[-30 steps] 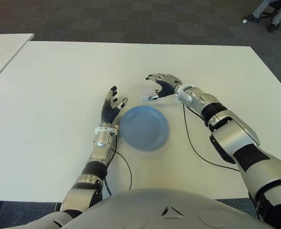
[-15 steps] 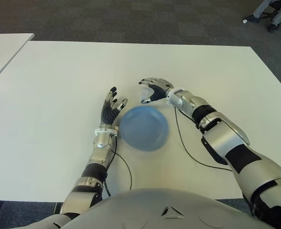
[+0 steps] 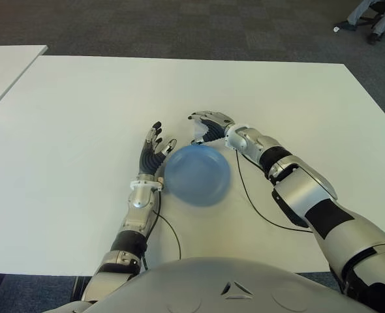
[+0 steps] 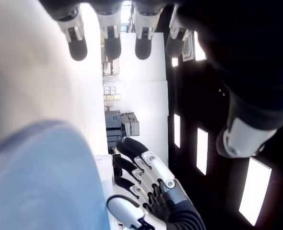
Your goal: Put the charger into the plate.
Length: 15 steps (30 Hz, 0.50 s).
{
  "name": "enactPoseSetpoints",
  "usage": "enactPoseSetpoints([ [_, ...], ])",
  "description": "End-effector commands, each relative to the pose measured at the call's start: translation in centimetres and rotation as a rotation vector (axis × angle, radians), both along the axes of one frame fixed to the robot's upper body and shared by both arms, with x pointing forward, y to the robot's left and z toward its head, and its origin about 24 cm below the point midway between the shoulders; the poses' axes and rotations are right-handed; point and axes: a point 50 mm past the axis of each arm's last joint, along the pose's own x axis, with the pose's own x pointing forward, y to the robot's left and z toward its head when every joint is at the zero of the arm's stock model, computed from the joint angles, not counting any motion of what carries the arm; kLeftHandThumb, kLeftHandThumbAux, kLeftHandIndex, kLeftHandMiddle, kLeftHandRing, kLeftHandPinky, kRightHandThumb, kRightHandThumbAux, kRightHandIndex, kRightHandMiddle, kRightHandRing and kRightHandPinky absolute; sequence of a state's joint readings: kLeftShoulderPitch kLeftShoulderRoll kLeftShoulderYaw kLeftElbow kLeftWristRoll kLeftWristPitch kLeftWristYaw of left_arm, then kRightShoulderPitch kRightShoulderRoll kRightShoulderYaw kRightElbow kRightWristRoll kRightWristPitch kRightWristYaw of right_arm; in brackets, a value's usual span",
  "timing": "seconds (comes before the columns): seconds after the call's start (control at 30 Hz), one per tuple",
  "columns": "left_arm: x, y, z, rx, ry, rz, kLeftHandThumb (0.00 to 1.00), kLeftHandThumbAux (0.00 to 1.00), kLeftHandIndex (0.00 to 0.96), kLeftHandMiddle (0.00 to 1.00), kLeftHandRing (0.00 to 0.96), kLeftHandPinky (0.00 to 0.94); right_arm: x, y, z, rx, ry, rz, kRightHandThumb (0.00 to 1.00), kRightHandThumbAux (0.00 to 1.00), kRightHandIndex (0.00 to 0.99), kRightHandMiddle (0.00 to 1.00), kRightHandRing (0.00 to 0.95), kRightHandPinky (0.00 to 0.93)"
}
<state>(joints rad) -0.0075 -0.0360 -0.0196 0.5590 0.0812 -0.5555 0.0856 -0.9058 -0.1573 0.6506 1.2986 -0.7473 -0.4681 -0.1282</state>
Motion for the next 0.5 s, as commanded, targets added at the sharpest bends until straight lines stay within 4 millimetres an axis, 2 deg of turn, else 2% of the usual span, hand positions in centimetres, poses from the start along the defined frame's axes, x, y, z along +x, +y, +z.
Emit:
enactPoseSetpoints([
  [0.03,-1.68,0.12,-1.57,0.0,0.092,0.007,0.0,0.582,0.001,0.07,0.07,0.083,-0.52,-0.13,-1.06,-0.016,0.036,-0.014,0.39,0.473,0.0,0.044,0.073,0.142],
  [0.5,-2.29,0.27,-0.95,-0.02,0.048,0.019,0.0,0.604,0.0,0.075,0.082,0.11,-1.02,-0.4,-2.04,-0.014,0.07,-0.042,0.368,0.456,0.001,0.054,0.08,0.139],
])
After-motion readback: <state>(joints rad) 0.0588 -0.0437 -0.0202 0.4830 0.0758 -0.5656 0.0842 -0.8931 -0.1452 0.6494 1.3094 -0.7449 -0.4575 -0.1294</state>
